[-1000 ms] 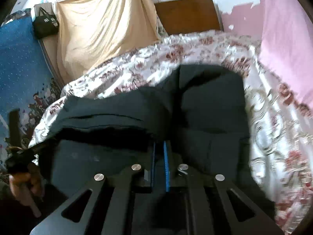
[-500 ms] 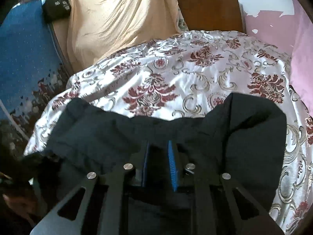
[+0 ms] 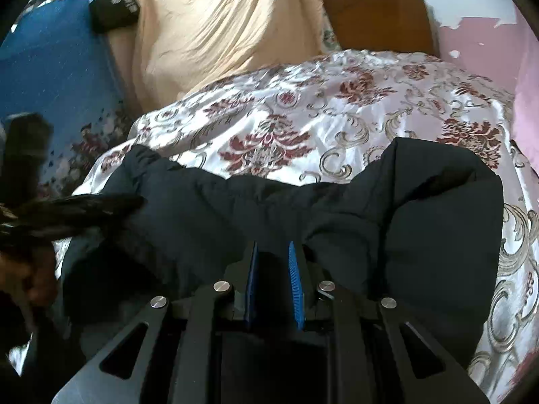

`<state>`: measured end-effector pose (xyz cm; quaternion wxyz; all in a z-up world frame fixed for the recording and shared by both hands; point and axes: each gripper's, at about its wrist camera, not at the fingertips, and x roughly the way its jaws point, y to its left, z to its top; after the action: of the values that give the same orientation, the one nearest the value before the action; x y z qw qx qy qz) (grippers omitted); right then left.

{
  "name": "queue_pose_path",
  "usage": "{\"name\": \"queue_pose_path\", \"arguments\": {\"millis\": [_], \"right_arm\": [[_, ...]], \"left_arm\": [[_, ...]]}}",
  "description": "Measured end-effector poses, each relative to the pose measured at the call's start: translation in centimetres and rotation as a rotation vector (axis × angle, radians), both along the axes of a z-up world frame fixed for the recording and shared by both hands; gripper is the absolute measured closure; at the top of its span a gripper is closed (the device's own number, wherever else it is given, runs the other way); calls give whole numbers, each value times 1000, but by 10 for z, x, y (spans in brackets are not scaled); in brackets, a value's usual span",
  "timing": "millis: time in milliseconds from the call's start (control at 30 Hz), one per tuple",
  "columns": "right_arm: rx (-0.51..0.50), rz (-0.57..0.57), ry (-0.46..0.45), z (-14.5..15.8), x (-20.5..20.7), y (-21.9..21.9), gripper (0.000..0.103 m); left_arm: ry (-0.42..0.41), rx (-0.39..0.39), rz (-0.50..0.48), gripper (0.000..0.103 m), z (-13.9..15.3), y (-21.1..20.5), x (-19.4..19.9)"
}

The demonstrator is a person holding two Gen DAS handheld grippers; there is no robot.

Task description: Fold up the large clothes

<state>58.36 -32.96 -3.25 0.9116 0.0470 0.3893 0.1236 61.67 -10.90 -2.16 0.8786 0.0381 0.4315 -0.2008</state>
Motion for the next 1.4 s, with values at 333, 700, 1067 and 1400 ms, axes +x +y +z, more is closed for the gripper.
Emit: {"name": "queue_pose_path", "arguments": {"millis": [333, 700, 1067, 1400], "right_arm": [[-149, 37, 168, -29, 70, 4, 100], [-95, -37, 35, -49, 80, 1, 102], [-25, -56, -66, -13, 29, -2, 56], [-8, -95, -60, 9, 11, -7, 45]], "left_arm": [[14, 181, 27, 89, -36, -17, 53], [-63, 83, 79, 91, -51, -10, 59], [-54, -84, 221, 38, -19, 39, 26], [-50, -39, 263, 14, 7, 40, 4]]}}
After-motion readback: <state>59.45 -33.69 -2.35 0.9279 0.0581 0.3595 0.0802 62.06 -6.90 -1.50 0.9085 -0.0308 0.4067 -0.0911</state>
